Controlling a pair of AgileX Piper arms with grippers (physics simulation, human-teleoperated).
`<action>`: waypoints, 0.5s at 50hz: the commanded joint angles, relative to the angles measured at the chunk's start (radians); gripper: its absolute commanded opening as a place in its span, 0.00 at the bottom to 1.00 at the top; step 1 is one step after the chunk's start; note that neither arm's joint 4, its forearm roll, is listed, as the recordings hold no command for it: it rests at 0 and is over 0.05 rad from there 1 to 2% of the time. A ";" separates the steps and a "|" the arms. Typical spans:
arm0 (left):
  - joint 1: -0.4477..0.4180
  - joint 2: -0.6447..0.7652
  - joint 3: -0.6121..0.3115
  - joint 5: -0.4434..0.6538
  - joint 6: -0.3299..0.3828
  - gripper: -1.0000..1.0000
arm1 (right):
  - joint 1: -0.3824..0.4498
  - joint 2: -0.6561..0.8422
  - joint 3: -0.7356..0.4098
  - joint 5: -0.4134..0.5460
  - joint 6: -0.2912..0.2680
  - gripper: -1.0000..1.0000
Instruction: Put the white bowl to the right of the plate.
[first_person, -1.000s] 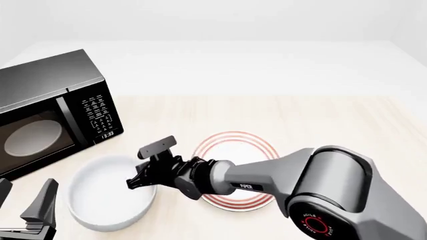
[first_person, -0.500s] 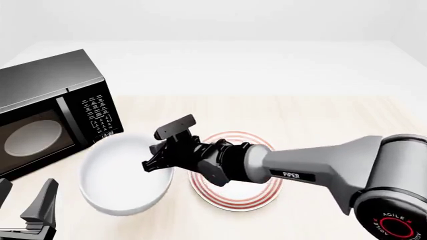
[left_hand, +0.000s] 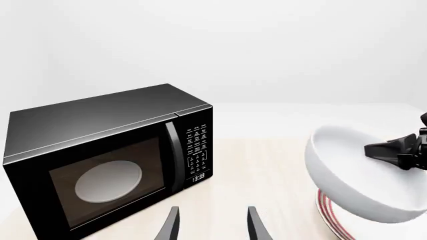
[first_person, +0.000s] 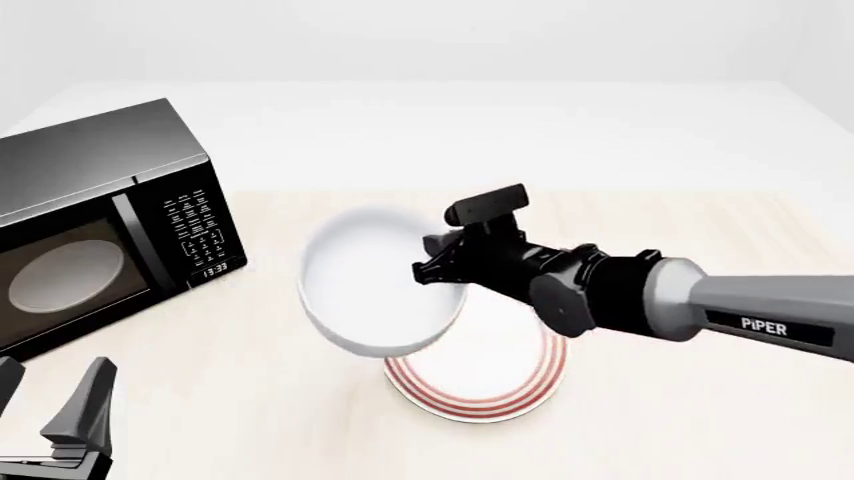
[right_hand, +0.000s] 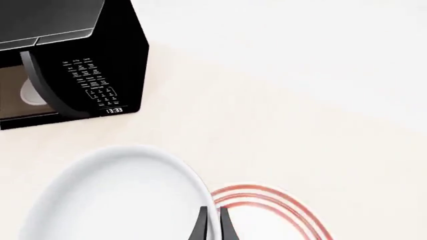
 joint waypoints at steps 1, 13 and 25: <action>0.000 0.000 0.000 0.000 0.000 1.00 | -0.158 -0.134 0.117 -0.013 -0.027 0.00; 0.000 0.000 0.000 0.000 0.000 1.00 | -0.306 -0.208 0.209 -0.026 -0.044 0.00; 0.000 0.000 0.000 0.000 0.000 1.00 | -0.444 -0.200 0.282 -0.068 -0.048 0.00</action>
